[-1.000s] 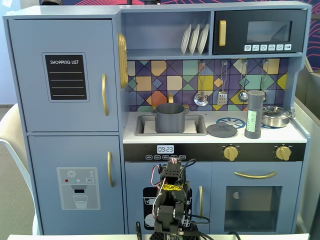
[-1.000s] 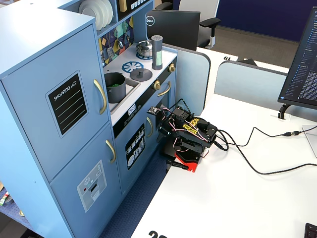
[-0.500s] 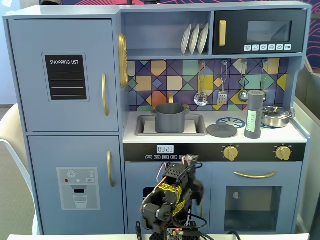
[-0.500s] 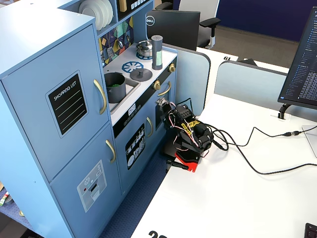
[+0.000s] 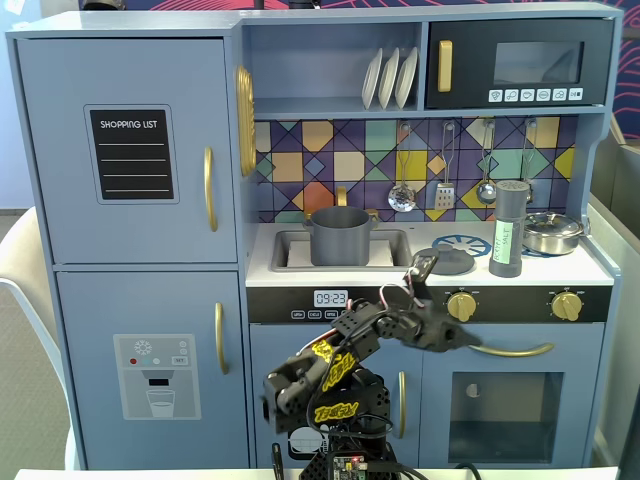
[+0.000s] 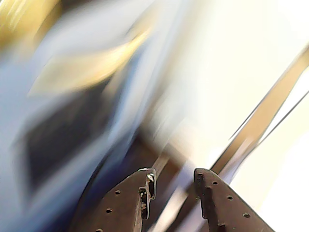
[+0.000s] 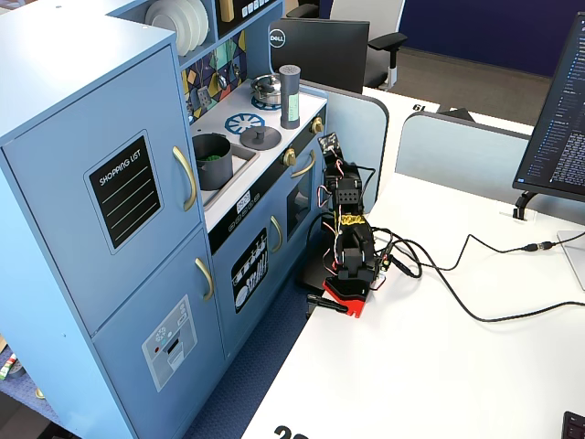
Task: Put salt in the gray recipient
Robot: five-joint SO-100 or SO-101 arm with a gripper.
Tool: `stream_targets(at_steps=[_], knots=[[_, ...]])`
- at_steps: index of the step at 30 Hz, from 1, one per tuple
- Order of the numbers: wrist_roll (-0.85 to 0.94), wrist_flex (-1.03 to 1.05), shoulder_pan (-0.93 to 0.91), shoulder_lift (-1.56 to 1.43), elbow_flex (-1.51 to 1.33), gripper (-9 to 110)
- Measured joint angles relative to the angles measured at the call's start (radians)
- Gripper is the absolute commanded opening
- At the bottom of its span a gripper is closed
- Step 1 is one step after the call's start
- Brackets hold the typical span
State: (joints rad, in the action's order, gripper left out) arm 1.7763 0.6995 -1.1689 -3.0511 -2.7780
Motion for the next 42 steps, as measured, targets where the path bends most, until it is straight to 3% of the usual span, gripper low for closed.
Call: stream_targets(at_steps=[4,10,16,23,34,42], knots=[[-0.092,-0.184,0.051,0.130,0.066,0],[-0.175,-0.250,0.150,0.227,0.192,1],[-0.219,-0.261,0.207,0.333,0.334,36],[-0.267,-0.310,0.215,0.531,0.537,57],[-0.281,-0.615,0.215,0.770,0.591,58],[-0.267,-0.690,0.215,0.954,0.729,56]])
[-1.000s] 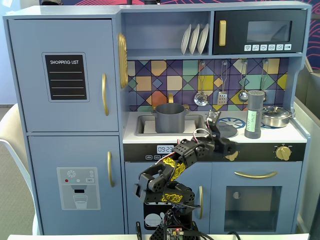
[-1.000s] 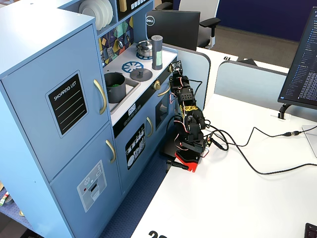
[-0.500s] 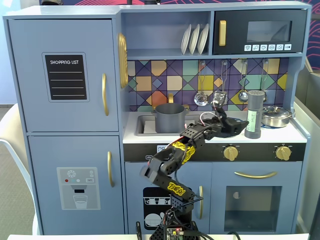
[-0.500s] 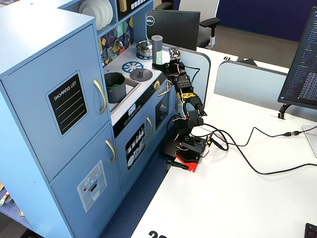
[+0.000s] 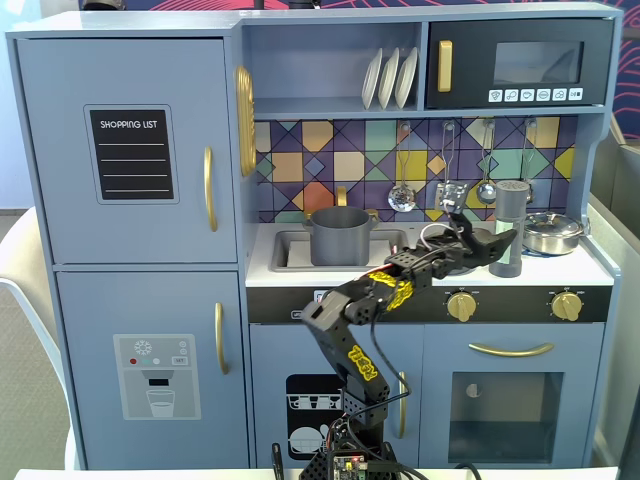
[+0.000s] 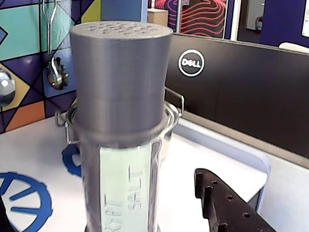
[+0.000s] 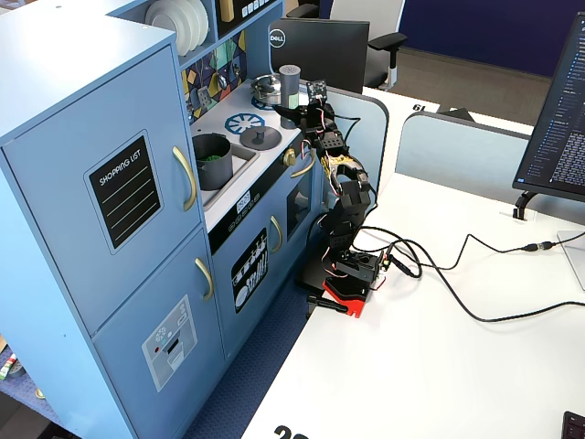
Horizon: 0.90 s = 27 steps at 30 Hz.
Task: Put salt in the gray recipient
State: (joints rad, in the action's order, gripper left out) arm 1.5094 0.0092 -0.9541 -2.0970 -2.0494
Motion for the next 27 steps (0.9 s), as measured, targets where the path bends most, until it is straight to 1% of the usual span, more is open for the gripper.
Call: stream_targets(at_steps=[12,20,21,22,23,24,27], knots=[[0.017,-0.014,0.005,0.278,0.225,52],[0.017,-0.017,0.040,0.453,0.394,46],[0.020,-0.017,0.043,0.474,0.416,42],[0.026,-0.017,0.044,0.497,0.440,34],[0.032,-0.018,0.044,0.517,0.462,19],[0.038,-0.026,0.046,0.535,0.480,0],[0.060,-0.071,0.060,0.571,0.506,0]])
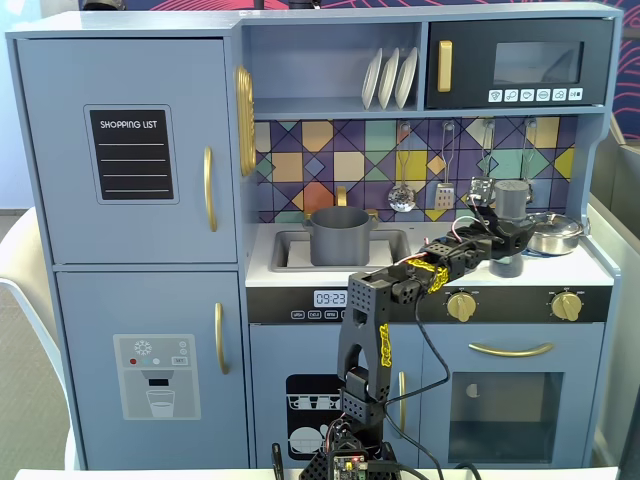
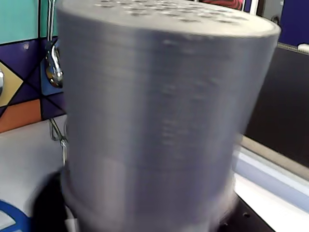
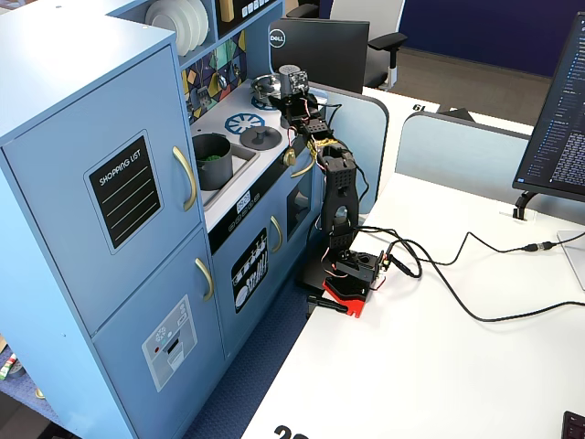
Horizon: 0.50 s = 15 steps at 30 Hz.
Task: Put salt in the gray recipient
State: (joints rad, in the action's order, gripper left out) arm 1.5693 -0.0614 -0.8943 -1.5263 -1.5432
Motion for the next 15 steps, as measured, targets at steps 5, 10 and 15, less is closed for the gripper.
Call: stream_targets(at_steps=[5,10,15], knots=[[-0.055,-0.092,0.031,0.006,0.005,0],[-0.124,-0.084,0.025,-0.029,0.005,0],[-0.305,0.156,0.077,-0.216,0.005,0]])
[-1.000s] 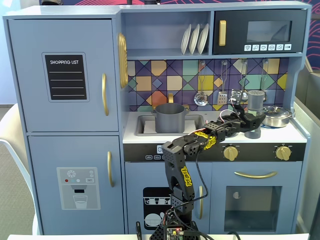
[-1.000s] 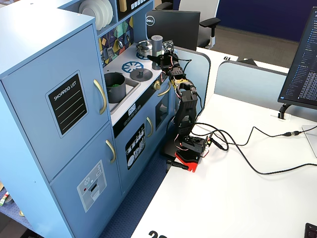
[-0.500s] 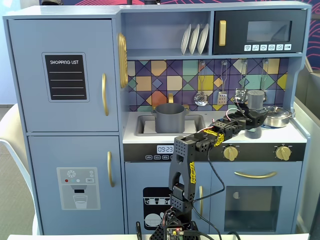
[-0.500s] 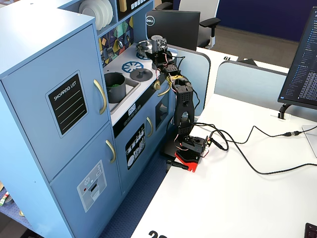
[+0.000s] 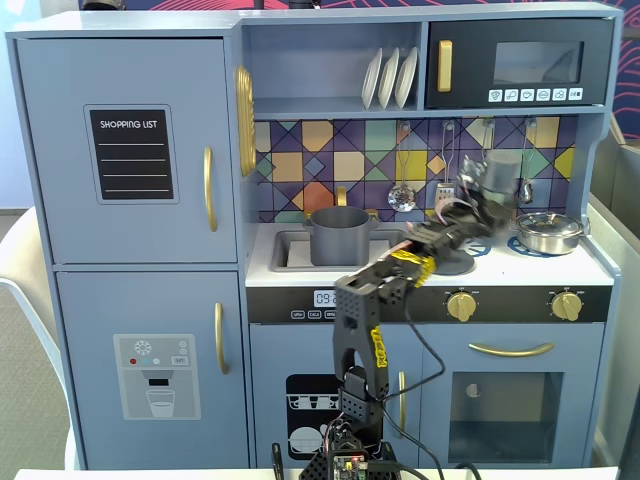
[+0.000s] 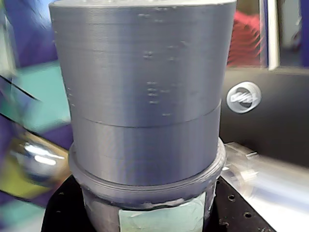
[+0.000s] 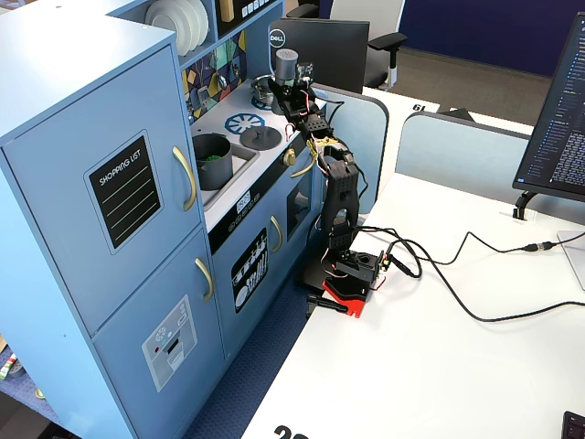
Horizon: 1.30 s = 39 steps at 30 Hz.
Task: Put salt in the gray recipient
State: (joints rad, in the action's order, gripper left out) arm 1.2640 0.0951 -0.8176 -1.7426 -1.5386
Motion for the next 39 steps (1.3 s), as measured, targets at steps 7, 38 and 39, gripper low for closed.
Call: stream_targets(at_steps=[7,38,39], knots=[[-0.388,0.281,0.270,-0.273,-0.054,0],[-1.977,0.434,0.830,-0.123,0.222,0],[-1.985,0.408,0.830,-0.123,0.222,0]])
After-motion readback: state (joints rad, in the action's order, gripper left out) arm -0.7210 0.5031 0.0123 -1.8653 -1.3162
